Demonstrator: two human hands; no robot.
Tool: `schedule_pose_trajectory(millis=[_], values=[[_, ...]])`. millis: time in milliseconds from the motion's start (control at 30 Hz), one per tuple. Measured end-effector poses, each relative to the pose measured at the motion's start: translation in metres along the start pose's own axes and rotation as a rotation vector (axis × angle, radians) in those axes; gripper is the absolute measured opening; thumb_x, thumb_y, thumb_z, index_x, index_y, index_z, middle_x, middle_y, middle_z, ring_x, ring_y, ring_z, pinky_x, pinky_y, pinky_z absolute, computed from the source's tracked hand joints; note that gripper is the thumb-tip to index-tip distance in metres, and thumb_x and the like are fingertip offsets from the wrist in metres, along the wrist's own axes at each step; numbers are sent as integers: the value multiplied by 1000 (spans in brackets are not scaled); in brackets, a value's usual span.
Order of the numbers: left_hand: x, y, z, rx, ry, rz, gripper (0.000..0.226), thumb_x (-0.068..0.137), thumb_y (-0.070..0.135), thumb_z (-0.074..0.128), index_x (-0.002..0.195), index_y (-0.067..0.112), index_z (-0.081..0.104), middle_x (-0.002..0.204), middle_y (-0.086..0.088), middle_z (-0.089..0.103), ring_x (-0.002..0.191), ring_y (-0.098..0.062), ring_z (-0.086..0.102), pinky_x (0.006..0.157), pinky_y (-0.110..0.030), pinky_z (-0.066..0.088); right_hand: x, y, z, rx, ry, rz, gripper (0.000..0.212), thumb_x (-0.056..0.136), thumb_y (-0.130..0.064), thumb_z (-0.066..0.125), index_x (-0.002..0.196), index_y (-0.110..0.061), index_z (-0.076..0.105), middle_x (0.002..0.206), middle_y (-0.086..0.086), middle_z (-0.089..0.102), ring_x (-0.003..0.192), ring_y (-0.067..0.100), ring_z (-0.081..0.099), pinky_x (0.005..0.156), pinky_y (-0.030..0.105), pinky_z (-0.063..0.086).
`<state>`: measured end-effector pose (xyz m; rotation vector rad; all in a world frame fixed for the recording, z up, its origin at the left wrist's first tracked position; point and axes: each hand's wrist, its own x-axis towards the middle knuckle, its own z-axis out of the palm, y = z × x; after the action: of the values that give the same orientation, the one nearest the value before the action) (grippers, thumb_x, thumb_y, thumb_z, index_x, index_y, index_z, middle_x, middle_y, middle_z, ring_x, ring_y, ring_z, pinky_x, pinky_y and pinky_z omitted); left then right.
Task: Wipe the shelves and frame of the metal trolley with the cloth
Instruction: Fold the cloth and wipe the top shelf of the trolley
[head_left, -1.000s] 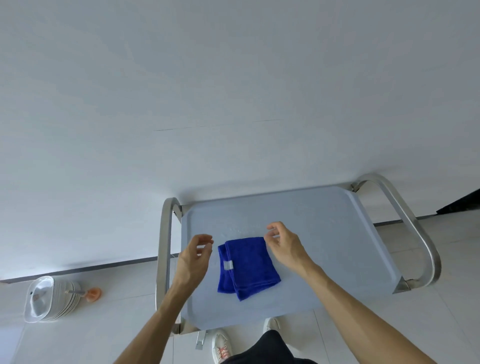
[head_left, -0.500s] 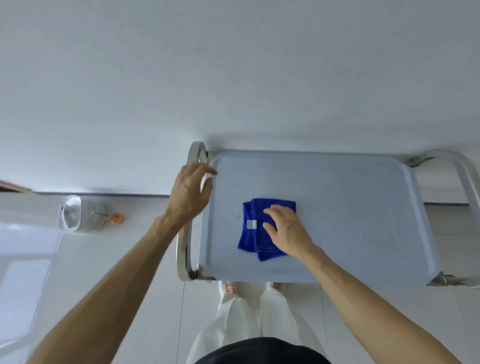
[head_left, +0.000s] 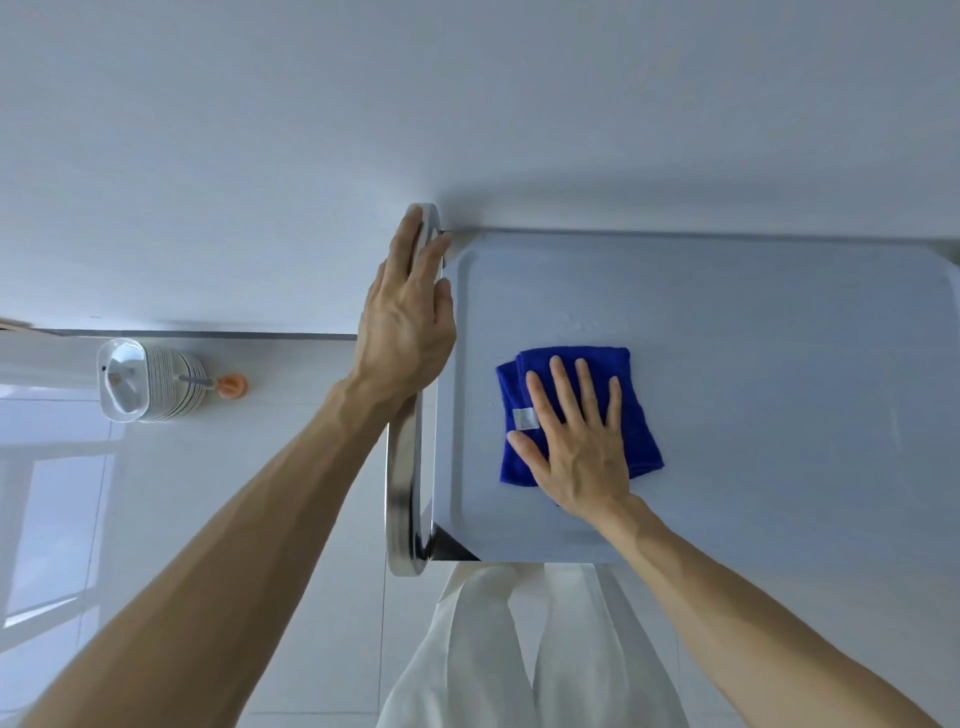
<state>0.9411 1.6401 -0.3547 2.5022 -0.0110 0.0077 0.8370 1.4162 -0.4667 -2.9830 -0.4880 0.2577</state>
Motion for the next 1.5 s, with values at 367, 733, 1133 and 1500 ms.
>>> schedule_pose_trajectory(millis=[367,733,1133,1500], values=[[4,-2,1,-57,36,-33,47,95,7,38,138,19,52,163,3,23,129,-25,50,94,-50,50,139,-29,-11,52,60,-183,56,107,-49,14,154,-28,37,162,3,34,151,29,26,120,60,21],[1,6,-5,67,23,-86,43,95,6,40,132,22,56,163,11,21,114,-26,58,79,-49,53,90,-62,-4,82,99,-68,56,105,-46,30,155,-23,35,164,7,28,153,31,20,120,61,17],[3,8,-4,88,19,-109,40,95,10,38,127,24,57,162,15,21,106,-27,61,73,-48,54,105,-49,-2,72,114,-41,56,104,-51,31,154,-26,36,163,4,32,152,28,24,120,59,19],[2,8,-4,116,30,-76,41,94,9,37,126,23,58,160,12,25,108,-26,59,75,-49,53,70,-67,5,105,152,-14,55,106,-50,32,154,-25,37,163,6,31,152,32,22,119,62,16]])
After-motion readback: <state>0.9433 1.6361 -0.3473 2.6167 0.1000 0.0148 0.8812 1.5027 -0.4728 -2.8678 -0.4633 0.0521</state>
